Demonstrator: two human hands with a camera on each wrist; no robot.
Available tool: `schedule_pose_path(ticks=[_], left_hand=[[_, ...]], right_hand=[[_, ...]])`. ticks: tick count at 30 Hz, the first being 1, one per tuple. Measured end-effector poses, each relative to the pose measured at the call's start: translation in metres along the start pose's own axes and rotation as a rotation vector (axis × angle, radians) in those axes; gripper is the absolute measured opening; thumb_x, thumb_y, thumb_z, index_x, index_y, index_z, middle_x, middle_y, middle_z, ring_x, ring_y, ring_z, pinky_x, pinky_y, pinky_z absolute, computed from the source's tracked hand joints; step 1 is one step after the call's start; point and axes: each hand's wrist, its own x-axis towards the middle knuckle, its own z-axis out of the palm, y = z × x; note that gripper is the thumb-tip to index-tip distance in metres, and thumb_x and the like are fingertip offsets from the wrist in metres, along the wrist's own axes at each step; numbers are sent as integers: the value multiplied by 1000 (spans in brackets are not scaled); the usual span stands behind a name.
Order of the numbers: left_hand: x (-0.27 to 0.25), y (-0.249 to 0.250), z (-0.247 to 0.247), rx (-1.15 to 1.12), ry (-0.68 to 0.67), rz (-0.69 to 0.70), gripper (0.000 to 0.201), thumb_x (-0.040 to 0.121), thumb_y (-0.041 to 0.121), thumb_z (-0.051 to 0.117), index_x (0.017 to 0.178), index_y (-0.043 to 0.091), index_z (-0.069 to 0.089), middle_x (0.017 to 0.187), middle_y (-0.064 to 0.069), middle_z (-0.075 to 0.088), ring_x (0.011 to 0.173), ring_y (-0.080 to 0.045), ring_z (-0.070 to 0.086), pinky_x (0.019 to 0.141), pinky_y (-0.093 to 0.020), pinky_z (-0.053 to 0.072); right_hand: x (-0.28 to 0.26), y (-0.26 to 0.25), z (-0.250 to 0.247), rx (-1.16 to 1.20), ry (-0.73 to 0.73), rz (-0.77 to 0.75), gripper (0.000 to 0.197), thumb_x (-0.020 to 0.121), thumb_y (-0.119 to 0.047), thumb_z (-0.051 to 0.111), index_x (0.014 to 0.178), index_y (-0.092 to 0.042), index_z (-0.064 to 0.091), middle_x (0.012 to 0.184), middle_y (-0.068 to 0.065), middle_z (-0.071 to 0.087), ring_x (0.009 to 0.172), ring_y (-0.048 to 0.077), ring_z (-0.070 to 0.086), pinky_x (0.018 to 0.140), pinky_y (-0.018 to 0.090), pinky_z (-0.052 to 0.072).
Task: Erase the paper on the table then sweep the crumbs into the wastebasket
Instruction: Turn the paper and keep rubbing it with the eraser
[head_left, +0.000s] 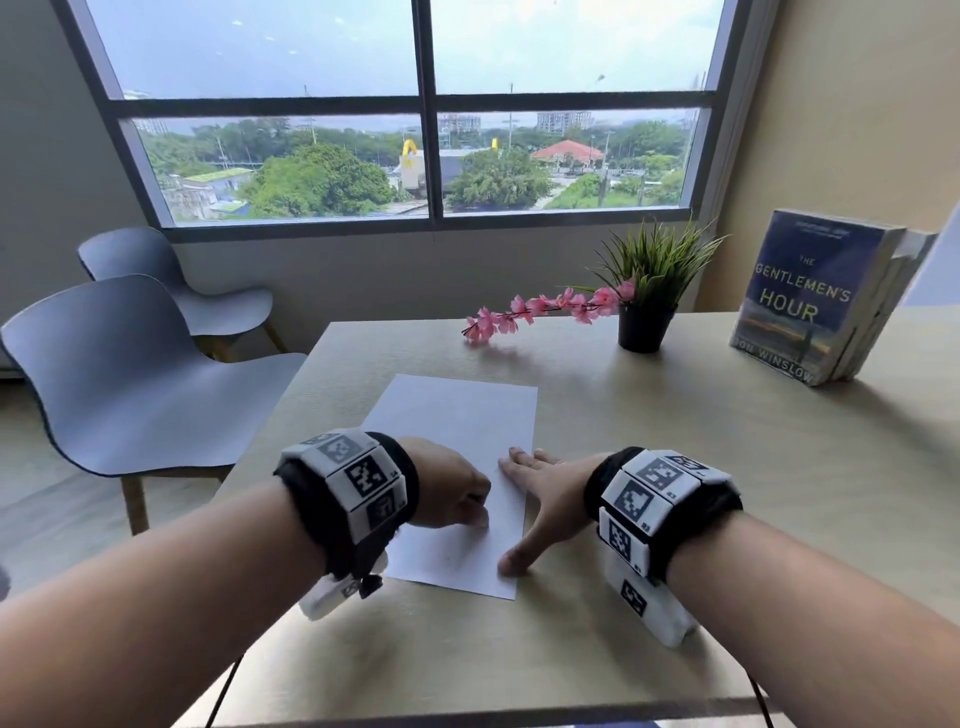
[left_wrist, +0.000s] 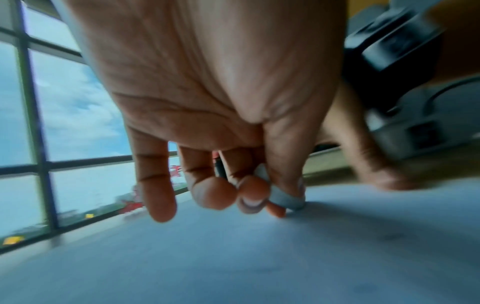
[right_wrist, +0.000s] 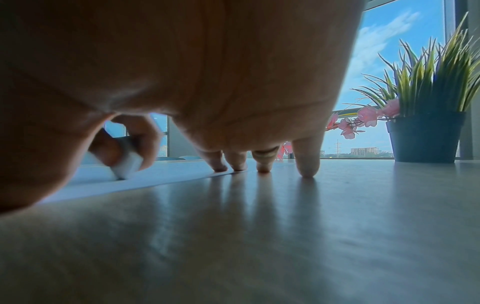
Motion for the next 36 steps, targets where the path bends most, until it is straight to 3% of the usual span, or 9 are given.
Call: schedule_pose_path(ticks=[3,8,13,18,23,28,33,36], left_hand=[[8,-12,-5,13,15,-81,38,98,46,37,118,18,55,123,-3,60,111,-26,55,79,-30,36],[5,-6,1,1,1,-25,34,99,43,37,116,19,55,118,-3,60,106,-25,55,74,-29,35],[8,-19,-2,-18,24,-107,37,99,44,37,116,17,55,121,-4,60,110,-26,55,78,-29,36],[1,-8,4,19,14,-28,32,99,42,36,112,19,55,114,-2,62,100,-23,55,74,-29,35],[1,-15,0,-11,21,-74,36,98,46,37,114,20,56,116,-2,62,102,-23,56,74,-29,35],[-9,-2,8,32,0,6,31,98,44,37,108,21,55,108,-2,63,85,-19,48,71,-29,34],[-8,-13,5,-11,4,-59,36,98,45,38,113,19,56,116,-2,62,105,-25,56,76,-29,37],[-10,-10,6,-4,11,-42,33,99,43,37,110,19,56,114,-2,62,100,-25,55,76,-29,37]], right_hand=[[-1,1,0,10,4,9,127,62,-78,65,153,-29,-10,159,-14,-16,147,7,-11,121,44,2],[1,-1,0,22,2,-1,127,63,-76,66,153,-28,-11,159,-14,-16,147,8,-12,121,43,2],[4,1,1,16,2,3,129,60,-79,65,153,-30,-10,159,-15,-15,147,7,-11,121,44,3],[4,2,1,12,-5,1,129,60,-80,65,152,-30,-11,159,-15,-16,147,7,-11,121,44,3],[3,1,0,21,-1,0,128,61,-78,66,153,-29,-10,160,-14,-15,147,7,-10,121,44,3],[2,1,0,16,-6,2,129,60,-80,65,152,-30,-10,159,-15,-16,147,7,-11,121,44,3],[3,1,0,15,0,5,129,60,-79,65,153,-30,-10,160,-14,-15,147,8,-11,121,44,3],[2,0,0,17,-1,6,129,60,-79,65,153,-30,-10,160,-14,-15,147,7,-11,121,44,3]])
